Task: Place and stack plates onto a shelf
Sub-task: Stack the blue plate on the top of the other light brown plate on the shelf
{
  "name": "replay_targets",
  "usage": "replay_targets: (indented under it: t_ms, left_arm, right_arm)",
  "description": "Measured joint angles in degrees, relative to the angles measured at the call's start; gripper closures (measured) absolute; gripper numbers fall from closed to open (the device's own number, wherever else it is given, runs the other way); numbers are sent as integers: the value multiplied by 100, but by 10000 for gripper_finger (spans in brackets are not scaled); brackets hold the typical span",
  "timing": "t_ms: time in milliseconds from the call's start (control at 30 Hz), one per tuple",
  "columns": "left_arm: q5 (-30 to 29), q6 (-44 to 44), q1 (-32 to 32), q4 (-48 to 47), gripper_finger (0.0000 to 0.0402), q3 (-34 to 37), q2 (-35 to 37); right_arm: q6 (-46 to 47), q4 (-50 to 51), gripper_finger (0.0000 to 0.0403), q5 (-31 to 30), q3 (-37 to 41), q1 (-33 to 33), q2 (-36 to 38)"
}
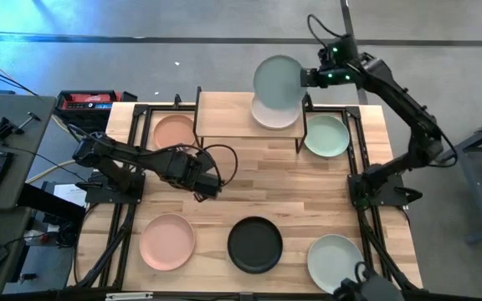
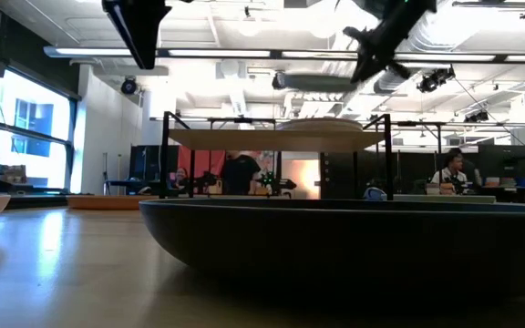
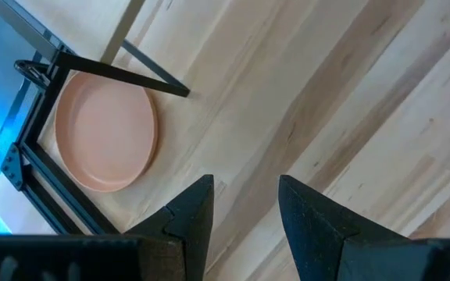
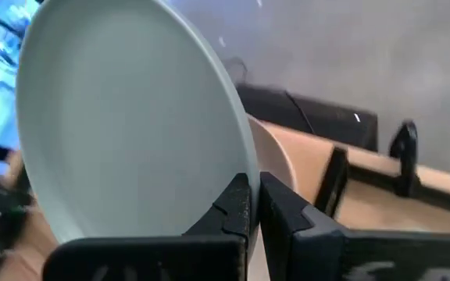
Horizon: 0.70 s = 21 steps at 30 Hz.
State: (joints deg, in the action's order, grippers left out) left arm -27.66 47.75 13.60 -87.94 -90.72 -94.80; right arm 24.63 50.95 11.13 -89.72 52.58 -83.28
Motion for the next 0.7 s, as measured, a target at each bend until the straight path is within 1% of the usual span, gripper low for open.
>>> replay_targets:
  t_ms: [167, 367, 700]
  left_arm:
    - [2, 0, -85, 0, 268, 0, 0]
    - [2, 2, -89, -1, 268, 0, 0]
    - [2, 7, -89, -2, 268, 2, 0]
  right_arm:
    - [-293, 486, 403, 247, -100, 109, -517]
    - [-425, 581, 403, 298, -91, 106, -915]
    - [-561, 625, 403, 361, -85, 106, -1194]
